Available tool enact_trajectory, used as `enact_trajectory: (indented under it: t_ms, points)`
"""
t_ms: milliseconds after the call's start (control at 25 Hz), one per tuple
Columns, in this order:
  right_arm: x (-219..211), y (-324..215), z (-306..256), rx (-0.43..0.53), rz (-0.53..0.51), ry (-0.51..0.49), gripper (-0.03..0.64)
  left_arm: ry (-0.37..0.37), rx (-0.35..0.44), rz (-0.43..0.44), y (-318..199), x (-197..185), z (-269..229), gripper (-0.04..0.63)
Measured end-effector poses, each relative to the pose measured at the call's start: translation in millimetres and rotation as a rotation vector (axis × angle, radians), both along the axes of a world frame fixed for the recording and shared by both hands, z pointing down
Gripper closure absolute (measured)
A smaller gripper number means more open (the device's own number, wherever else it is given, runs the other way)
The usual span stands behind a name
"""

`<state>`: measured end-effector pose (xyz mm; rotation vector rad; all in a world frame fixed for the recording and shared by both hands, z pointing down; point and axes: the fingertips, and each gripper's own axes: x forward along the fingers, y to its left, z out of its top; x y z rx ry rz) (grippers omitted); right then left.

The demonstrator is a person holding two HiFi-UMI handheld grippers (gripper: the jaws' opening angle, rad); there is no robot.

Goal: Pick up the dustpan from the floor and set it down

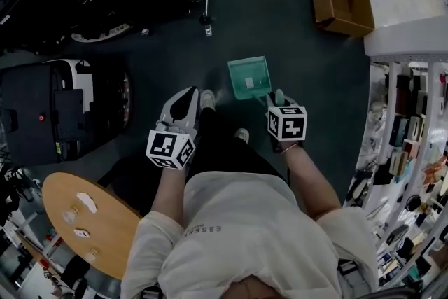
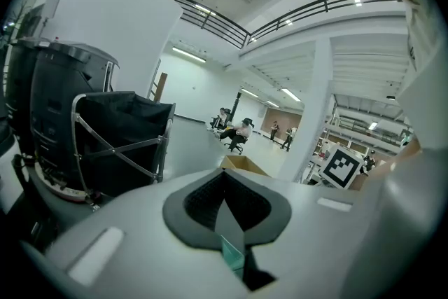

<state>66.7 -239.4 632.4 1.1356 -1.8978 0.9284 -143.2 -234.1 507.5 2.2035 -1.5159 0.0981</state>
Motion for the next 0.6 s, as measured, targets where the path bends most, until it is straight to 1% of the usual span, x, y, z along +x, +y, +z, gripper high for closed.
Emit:
enact_trajectory:
  t_ms: [200, 320, 480, 600]
  points:
    - [-15, -41, 48, -0.017, 0.031, -0.011, 0.598, 0.012, -0.021, -0.003, -28, -13, 34, 0.58]
    - [-27, -58, 83, -0.03, 0.027, -0.01, 0.598, 0.042, -0.009, -0.044, -45, -28, 55, 0.58]
    - [-47, -76, 125, -0.034, -0.004, -0.002, 0.598, 0.024, 0.007, -0.096, -61, -49, 85, 0.58]
    - [-55, -91, 146, -0.026, -0.008, -0.001, 0.598, 0.028, 0.001, -0.084, -73, -55, 114, 0.58]
